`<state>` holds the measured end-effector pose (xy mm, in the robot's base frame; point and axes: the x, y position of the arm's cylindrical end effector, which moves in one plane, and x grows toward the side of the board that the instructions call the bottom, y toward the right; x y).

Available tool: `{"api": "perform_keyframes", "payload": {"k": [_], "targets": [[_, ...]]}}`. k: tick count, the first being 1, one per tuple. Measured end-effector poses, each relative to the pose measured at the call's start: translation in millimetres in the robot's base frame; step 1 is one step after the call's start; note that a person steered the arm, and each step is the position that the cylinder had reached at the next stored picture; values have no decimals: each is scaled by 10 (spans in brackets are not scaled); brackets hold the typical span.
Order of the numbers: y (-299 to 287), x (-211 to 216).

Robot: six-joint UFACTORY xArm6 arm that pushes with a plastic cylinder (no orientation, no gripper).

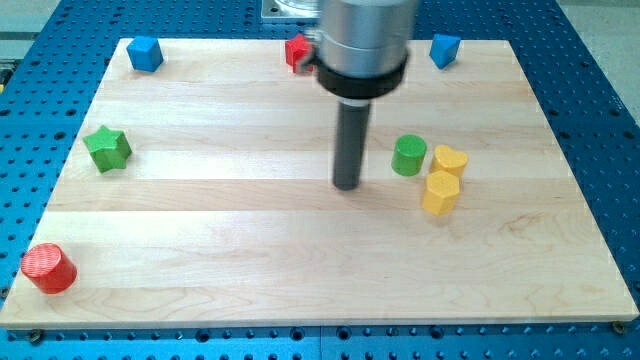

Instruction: Push the green star into the green circle

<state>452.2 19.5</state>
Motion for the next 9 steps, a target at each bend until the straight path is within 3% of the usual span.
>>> {"api": "perform_keyframes", "payload": {"k": [1, 2, 3, 4, 6, 7, 8, 9], "targets": [[309, -545], [708, -596], [711, -188], [75, -198], [-2550, 372], [-3229, 195], [-3204, -408], [-2801, -585]]}}
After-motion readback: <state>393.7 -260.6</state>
